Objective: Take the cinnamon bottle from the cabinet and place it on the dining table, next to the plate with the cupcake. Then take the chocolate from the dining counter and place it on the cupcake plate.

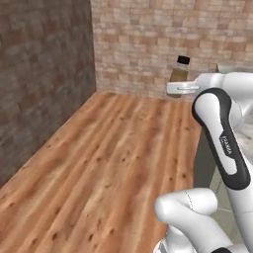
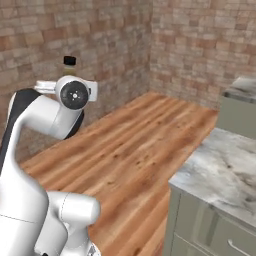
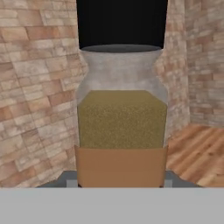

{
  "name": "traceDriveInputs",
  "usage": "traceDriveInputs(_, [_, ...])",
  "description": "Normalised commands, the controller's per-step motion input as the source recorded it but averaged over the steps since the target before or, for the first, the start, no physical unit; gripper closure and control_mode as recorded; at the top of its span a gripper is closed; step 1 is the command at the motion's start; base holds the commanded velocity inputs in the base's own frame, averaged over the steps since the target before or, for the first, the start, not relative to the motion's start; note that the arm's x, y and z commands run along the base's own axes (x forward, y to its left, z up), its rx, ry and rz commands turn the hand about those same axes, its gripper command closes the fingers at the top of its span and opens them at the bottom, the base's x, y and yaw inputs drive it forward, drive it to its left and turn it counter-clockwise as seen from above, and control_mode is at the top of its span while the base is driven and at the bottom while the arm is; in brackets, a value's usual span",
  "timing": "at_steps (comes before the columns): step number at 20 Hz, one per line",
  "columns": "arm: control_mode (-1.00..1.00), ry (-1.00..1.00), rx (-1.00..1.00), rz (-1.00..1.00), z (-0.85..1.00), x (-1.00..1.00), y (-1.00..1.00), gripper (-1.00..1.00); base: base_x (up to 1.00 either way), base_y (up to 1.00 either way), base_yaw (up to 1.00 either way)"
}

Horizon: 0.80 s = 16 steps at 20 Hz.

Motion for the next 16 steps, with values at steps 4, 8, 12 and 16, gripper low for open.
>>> traceDriveInputs(4, [1.00,0.00,0.00,0.00,0.00,0.00,0.00,1.00,0.73,0.36,-0.44])
traceDriveInputs(8, [1.00,0.00,0.00,0.00,0.00,0.00,0.00,1.00,0.74,0.37,-0.41])
traceDriveInputs(12, [1.00,0.00,0.00,0.00,0.00,0.00,0.00,1.00,0.76,0.37,-0.39])
traceDriveInputs(16, [1.00,0.00,0.00,0.00,0.00,0.00,0.00,1.00,0.76,0.37,-0.39])
